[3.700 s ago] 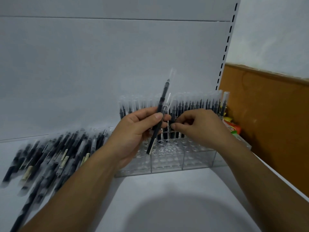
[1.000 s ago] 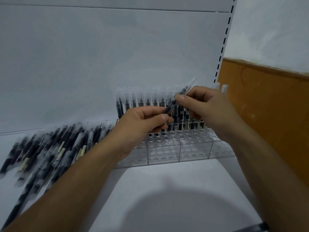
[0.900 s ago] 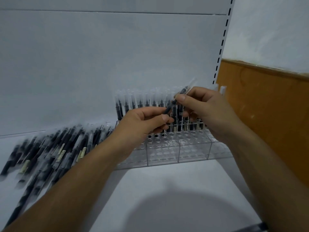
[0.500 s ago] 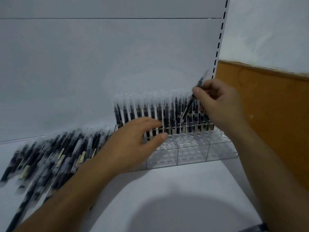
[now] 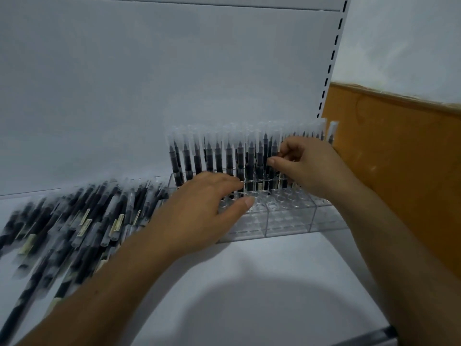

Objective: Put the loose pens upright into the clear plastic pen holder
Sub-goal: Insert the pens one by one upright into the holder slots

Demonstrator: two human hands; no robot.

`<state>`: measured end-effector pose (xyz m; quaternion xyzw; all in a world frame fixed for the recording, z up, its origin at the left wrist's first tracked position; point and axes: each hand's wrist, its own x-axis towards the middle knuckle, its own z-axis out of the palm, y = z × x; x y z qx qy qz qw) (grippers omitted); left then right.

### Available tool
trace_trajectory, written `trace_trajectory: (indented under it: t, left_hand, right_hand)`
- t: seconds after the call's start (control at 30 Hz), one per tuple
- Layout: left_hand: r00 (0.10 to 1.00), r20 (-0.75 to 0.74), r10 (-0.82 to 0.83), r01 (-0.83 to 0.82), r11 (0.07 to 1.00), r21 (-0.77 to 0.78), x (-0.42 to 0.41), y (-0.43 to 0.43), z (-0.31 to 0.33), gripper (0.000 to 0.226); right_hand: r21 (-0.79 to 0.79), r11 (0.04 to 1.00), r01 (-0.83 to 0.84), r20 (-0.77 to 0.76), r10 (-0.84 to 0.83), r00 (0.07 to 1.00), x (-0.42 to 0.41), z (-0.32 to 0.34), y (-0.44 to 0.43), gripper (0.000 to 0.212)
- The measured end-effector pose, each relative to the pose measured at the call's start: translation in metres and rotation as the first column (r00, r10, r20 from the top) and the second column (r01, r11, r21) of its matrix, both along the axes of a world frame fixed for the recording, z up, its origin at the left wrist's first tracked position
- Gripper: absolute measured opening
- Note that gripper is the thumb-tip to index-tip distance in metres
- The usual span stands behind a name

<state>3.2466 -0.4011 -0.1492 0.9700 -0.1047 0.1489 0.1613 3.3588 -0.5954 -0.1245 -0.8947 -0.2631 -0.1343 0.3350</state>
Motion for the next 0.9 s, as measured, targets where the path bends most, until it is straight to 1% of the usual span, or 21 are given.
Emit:
trace_trajectory:
  t: [0.2, 0.27, 0.37, 0.43, 0.53, 0.6, 0.7, 0.77, 0.8, 0.87, 0.9]
  left_hand:
    - [1.0, -0.016, 0.001, -0.001, 1.0, -0.01, 0.0, -0.001, 0.002, 0.075]
    - [1.0, -0.025, -0.005, 0.005, 1.0, -0.007, -0.002, -0.002, 0.004, 0.071]
    - [0.998, -0.058, -0.019, 0.018, 1.0, -0.024, -0.002, -0.001, 0.009, 0.058]
    - [0.998, -0.06, -0.036, 0.034, 0.999, -0.036, -0.003, 0.0, 0.012, 0.054]
    - [0.999, -0.009, -0.051, 0.05, 0.997, -0.061, -0.008, 0.001, 0.018, 0.05]
    - [0.999, 0.021, -0.042, 0.043, 0.996, -0.083, -0.016, 0.007, 0.021, 0.046]
    - [0.997, 0.068, 0.021, -0.013, 0.993, -0.117, -0.035, 0.029, 0.023, 0.042]
    - [0.992, 0.091, 0.091, -0.075, 0.984, -0.164, -0.052, 0.05, 0.024, 0.04]
    - [0.986, 0.099, 0.132, -0.111, 0.975, -0.19, -0.061, 0.062, 0.023, 0.038]
    - [0.966, 0.117, 0.229, -0.195, 0.948, -0.251, -0.083, 0.086, 0.019, 0.033]
    - [0.951, 0.128, 0.282, -0.238, 0.929, -0.285, -0.093, 0.099, 0.016, 0.03]
  right_hand:
    - [-0.026, 1.0, 0.016, -0.015, -0.017, 1.0, -0.001, 0.002, 0.001, 0.023]
    - [-0.041, 0.999, 0.034, -0.012, -0.035, 0.999, -0.005, 0.005, 0.002, 0.022]
    - [-0.123, 0.989, 0.078, -0.004, -0.079, 0.997, -0.011, 0.013, 0.003, 0.018]
    - [-0.176, 0.979, 0.099, 0.003, -0.101, 0.995, -0.014, 0.018, 0.004, 0.019]
    - [-0.231, 0.962, 0.143, 0.012, -0.144, 0.989, -0.02, 0.024, 0.004, 0.027]
    - [-0.295, 0.936, 0.19, 0.034, -0.188, 0.982, -0.026, 0.027, 0.001, 0.031]
    - [-0.349, 0.905, 0.243, 0.084, -0.228, 0.97, -0.04, 0.034, -0.002, 0.029]
    - [-0.324, 0.92, 0.218, 0.125, -0.187, 0.974, -0.054, 0.038, 0.007, 0.024]
    - [-0.312, 0.934, 0.174, 0.135, -0.137, 0.981, -0.064, 0.038, 0.017, 0.022]
    - [-0.318, 0.948, 0.015, 0.116, 0.023, 0.993, -0.087, 0.036, 0.046, 0.019]
    - [-0.335, 0.938, -0.086, 0.085, 0.121, 0.989, -0.099, 0.034, 0.063, 0.02]
